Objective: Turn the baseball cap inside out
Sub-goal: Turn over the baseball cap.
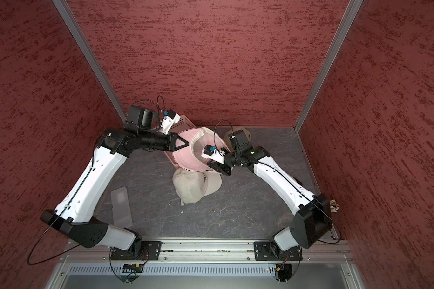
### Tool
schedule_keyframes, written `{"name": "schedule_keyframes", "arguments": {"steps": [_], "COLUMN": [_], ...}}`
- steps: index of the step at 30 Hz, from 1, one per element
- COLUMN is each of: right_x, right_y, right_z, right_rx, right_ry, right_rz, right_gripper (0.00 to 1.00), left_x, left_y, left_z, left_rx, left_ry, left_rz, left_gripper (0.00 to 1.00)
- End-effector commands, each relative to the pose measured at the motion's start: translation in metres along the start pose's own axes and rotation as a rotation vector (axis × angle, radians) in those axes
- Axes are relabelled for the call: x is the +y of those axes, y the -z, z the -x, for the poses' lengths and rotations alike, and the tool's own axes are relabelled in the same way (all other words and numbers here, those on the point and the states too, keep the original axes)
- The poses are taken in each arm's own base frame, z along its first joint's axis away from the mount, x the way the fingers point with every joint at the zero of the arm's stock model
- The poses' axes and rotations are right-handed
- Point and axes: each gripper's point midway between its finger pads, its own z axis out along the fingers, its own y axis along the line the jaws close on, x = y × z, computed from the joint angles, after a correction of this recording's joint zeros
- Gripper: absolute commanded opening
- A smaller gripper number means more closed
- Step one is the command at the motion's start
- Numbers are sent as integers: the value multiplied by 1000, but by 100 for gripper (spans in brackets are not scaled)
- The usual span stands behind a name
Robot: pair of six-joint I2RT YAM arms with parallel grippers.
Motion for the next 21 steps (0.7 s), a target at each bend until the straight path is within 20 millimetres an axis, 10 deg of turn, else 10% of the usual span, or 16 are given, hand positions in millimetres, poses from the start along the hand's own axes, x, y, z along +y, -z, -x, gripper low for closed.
{"name": "schedule_keyframes", "arguments": {"steps": [1, 15, 21], "right_x": [42, 17, -29], "right_y": [-19, -47, -16], "right_z": [-18, -49, 11], "right_rx": [68, 185, 0], "right_ry": [-41, -59, -49], "right_rz": [174, 20, -268], "right_gripper": [26, 30, 49], "left_x": [-10, -13, 3], "left_y": [15, 37, 15], "left_z": [38, 44, 30], "left_rx": [-152, -205, -139], "left_ry": [-50, -52, -35], "left_rz": [-40, -19, 42], "left_gripper": [0, 0, 0]}}
